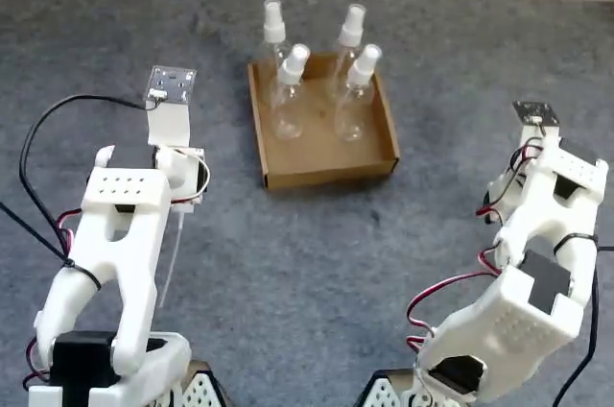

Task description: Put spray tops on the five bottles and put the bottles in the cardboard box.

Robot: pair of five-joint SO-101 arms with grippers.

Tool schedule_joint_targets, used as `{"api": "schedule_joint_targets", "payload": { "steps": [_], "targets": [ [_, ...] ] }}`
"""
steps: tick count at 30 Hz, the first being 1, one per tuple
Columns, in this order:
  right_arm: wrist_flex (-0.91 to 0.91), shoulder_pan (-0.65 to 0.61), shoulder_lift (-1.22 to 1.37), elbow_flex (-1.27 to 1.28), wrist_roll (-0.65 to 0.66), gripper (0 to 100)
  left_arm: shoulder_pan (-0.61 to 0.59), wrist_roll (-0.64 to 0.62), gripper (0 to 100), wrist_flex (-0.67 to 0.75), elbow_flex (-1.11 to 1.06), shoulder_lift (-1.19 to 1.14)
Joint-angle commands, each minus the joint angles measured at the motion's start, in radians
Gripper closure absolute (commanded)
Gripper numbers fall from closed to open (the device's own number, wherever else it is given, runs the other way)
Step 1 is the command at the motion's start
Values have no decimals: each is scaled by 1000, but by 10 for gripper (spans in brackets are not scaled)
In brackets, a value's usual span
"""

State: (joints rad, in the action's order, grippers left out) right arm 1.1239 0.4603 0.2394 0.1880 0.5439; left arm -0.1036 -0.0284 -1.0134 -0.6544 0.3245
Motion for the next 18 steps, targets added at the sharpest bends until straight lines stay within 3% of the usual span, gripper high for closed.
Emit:
{"api": "schedule_joint_targets", "payload": {
  "steps": [1, 18],
  "targets": [
    [-18, -16, -7, -50, 11, 796, 10, 12, 996, 12, 2, 33],
    [-65, -64, -7, -50, 69, 796, -16, 28, 995, 12, 15, 38]
  ]
}}
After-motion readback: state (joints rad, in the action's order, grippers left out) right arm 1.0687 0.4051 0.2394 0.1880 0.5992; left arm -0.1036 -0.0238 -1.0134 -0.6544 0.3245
